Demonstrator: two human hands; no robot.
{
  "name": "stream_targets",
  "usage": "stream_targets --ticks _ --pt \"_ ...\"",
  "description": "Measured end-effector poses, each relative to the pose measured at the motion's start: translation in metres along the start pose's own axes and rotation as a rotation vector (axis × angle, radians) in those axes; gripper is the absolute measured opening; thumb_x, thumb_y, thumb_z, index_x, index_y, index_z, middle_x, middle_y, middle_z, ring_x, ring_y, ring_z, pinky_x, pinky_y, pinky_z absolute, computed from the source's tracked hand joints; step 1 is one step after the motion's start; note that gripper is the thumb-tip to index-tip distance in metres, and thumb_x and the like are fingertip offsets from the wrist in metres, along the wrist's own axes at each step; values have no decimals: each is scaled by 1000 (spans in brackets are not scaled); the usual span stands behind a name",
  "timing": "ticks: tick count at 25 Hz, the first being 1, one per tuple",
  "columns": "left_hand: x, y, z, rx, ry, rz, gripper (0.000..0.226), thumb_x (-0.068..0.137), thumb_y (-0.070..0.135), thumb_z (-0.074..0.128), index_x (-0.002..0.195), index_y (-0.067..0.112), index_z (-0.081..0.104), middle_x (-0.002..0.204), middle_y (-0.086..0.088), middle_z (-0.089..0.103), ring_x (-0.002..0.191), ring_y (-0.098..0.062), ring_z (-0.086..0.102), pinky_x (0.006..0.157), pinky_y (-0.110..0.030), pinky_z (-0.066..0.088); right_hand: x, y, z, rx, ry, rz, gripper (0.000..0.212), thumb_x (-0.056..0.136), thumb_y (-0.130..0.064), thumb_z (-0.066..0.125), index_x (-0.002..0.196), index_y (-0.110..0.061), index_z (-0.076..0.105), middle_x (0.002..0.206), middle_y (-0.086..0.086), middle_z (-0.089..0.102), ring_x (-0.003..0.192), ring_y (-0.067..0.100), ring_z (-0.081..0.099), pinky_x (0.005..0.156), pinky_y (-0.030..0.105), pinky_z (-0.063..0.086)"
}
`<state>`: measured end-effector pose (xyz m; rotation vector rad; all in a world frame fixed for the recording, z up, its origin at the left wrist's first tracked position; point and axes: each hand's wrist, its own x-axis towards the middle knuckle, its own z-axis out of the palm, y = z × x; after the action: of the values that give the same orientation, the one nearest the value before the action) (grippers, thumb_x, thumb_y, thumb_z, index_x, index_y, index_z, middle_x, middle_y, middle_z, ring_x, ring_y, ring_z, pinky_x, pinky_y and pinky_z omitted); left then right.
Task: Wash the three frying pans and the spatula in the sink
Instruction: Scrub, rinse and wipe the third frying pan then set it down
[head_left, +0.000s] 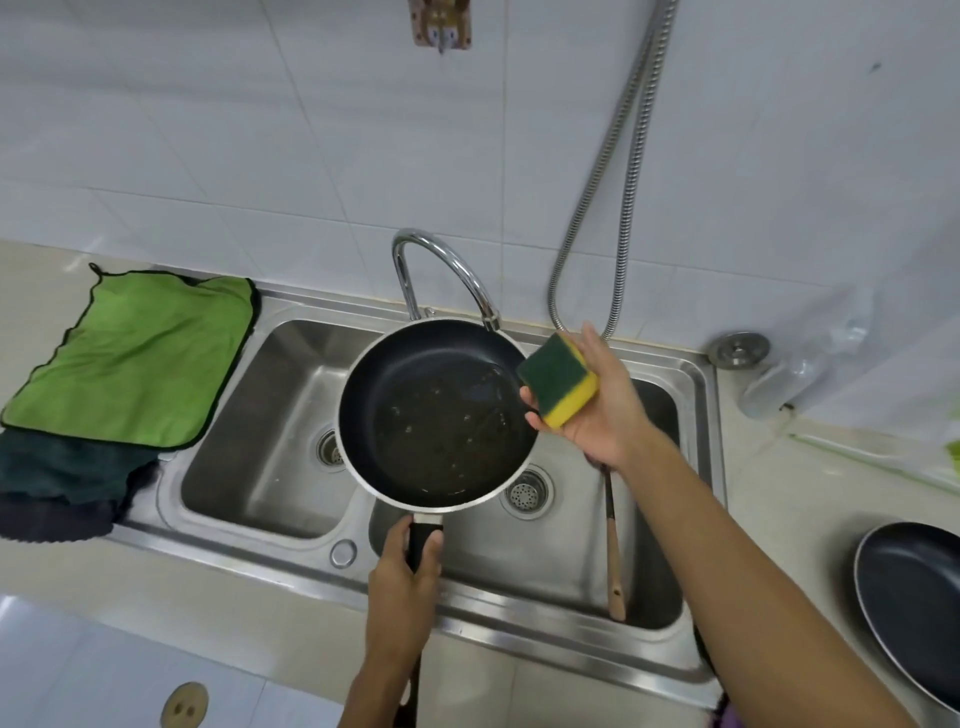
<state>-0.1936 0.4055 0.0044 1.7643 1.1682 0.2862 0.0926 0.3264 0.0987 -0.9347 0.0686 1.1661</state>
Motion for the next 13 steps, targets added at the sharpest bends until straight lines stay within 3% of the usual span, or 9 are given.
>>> stream_targets --ticks 3,7,10,13 --pt "3 -8 -9 -16 34 -33 31 102 39 59 131 30 58 93 4 73 84 -18 72 76 -38 60 3 -1 -26 4 179 -78 41 88 -52 71 117 -26 59 110 16 63 80 32 67 59 36 53" --pt "2 -17 -15 -68 42 -94 28 101 43 60 128 37 58 85 -2 74 72 -22 71 70 -45 62 32 49 -52 -280 585 -34 20 103 -39 48 110 -21 52 81 11 56 49 14 47 39 21 30" --pt "-2 -21 -16 -77 43 -100 30 99 46 60 128 39 57 89 1 75 77 -20 73 68 -43 61 62 90 -54 -269 713 31 24 98 -39 48 91 -17 54 71 8 47 49 17 40 39 21 26" --pt "-9 -25 -16 -80 36 -100 32 98 51 59 128 41 57 87 2 74 72 -19 70 64 -40 58 86 109 -56 -415 812 1 33 89 -42 45 73 -16 56 67 5 52 62 24 48 54 34 40"
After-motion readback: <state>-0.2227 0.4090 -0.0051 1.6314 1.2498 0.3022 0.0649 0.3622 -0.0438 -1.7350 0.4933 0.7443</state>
